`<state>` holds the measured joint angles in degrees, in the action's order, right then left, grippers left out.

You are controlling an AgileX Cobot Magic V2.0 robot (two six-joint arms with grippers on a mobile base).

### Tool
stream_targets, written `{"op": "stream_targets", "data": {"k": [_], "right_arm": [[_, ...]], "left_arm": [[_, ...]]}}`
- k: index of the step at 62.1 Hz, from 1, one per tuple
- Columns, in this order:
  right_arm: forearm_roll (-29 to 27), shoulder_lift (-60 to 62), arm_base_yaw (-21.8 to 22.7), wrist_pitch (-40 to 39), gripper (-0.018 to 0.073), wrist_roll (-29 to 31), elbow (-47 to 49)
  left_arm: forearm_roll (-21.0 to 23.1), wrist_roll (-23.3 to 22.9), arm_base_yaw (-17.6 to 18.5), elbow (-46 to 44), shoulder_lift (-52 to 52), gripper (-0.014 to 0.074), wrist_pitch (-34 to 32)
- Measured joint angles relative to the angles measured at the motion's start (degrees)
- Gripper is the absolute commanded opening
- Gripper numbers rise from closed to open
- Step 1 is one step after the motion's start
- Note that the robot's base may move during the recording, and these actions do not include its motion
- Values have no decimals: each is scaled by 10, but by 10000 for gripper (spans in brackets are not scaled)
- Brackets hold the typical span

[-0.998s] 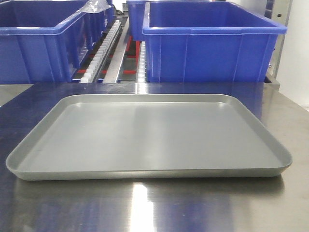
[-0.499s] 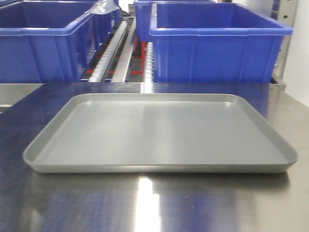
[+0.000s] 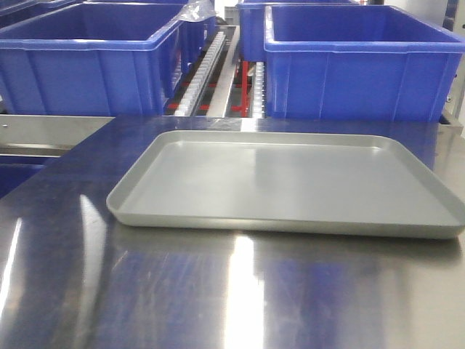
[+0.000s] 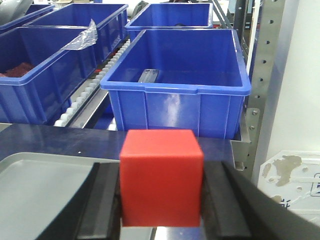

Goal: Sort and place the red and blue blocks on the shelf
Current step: 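Back the base away from the table, holding both cubes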

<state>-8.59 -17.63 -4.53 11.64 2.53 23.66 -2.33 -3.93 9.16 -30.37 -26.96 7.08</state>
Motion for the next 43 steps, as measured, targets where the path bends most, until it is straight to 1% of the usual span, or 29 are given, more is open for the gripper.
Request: {"op": "stream_targets", "data": {"k": [43], "right_arm": [[0, 0, 0, 0, 363, 0, 0]], "left_arm": [[0, 0, 0, 0, 0, 188, 0]]}}
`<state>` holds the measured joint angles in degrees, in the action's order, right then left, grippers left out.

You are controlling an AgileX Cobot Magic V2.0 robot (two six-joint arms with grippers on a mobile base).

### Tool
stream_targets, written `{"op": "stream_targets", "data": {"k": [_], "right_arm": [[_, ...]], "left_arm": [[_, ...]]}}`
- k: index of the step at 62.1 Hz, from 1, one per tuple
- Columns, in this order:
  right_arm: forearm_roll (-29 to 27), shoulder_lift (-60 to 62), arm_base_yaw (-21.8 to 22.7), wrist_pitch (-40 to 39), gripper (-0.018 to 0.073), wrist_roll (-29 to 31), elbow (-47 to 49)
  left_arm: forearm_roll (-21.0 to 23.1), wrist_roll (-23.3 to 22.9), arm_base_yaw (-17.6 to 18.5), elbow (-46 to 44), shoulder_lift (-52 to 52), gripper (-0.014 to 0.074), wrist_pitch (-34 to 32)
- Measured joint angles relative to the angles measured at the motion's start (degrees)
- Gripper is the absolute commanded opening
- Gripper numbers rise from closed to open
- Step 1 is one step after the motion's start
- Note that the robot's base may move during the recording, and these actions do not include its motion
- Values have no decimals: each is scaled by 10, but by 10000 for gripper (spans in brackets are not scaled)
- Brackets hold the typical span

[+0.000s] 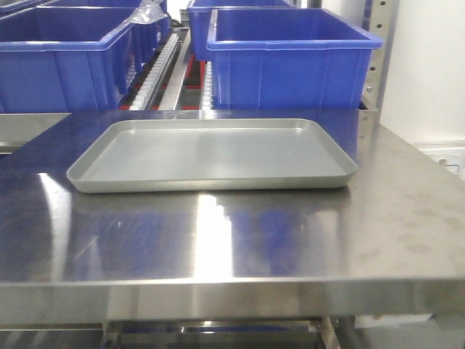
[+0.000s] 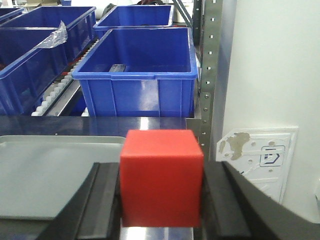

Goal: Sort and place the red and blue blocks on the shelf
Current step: 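Back the base away from the table, holding both cubes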

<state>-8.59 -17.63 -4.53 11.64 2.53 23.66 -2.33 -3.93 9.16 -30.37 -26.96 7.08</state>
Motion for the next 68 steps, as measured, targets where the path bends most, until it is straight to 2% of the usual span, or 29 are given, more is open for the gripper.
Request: {"op": "stream_targets", "data": {"k": [68], "right_arm": [[0, 1, 0, 0, 363, 0, 0]], "left_arm": [[0, 0, 0, 0, 0, 188, 0]]}}
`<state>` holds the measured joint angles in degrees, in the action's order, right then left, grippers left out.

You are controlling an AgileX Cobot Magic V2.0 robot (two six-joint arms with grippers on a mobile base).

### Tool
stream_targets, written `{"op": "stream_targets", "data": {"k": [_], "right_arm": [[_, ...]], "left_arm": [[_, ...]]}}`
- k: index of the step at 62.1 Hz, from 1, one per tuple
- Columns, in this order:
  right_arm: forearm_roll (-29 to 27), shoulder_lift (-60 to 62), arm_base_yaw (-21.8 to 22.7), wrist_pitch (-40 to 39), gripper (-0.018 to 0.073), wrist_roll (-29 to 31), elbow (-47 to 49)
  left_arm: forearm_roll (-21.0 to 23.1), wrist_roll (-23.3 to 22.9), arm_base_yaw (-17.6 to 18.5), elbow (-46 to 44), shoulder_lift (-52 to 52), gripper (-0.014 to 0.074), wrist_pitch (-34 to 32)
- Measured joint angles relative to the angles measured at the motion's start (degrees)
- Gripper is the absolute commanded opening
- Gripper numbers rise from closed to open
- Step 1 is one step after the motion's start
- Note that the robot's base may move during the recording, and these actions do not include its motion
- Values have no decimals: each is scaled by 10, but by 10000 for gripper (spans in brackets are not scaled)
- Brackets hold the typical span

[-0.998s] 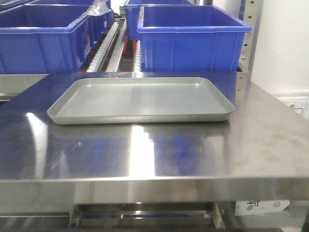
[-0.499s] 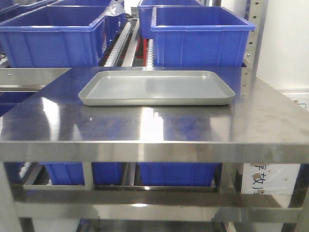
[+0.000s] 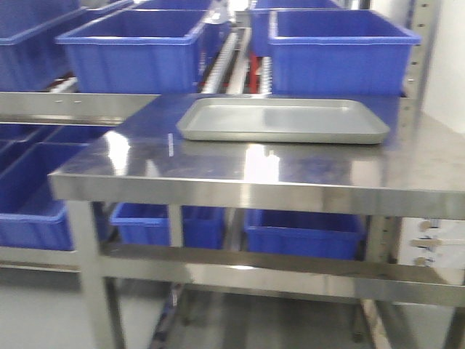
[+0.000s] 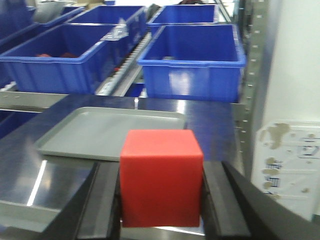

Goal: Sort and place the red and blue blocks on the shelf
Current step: 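Back the base away from the table, holding both cubes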

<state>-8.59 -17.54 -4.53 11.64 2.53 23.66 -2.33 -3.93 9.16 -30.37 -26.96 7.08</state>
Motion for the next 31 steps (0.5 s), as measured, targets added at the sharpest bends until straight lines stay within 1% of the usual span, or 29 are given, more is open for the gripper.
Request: {"op": "stream_targets", "data": {"k": [31], "right_arm": [[0, 0, 0, 0, 363, 0, 0]], "left_arm": [[0, 0, 0, 0, 0, 188, 0]]}}
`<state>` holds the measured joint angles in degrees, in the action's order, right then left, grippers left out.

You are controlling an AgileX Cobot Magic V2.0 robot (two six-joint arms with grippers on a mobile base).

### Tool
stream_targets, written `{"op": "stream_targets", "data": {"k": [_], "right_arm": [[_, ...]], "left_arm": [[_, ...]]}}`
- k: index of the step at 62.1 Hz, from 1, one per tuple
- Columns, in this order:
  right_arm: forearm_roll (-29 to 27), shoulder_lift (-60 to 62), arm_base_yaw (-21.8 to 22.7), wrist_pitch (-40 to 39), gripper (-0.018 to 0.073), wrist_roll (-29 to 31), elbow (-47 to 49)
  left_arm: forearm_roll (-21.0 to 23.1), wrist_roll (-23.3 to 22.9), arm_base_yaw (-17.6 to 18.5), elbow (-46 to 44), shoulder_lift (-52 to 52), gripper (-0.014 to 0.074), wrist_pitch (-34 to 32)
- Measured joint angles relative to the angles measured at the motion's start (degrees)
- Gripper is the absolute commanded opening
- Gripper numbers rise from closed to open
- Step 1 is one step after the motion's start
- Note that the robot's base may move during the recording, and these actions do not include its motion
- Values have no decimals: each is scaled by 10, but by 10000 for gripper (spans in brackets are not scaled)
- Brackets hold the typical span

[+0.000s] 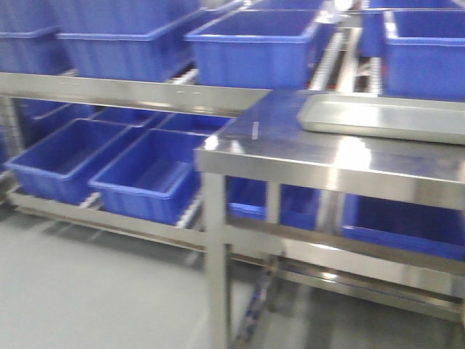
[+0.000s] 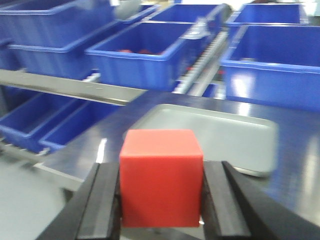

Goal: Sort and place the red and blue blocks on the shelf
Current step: 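Back the base away from the table, holding both cubes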

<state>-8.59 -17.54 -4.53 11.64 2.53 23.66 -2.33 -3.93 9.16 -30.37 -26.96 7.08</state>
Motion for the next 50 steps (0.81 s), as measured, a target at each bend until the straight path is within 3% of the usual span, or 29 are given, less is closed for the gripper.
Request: {"op": "stream_targets", "data": {"k": [50], "right_arm": [[0, 0, 0, 0, 363, 0, 0]], "left_arm": [[0, 0, 0, 0, 0, 188, 0]]}}
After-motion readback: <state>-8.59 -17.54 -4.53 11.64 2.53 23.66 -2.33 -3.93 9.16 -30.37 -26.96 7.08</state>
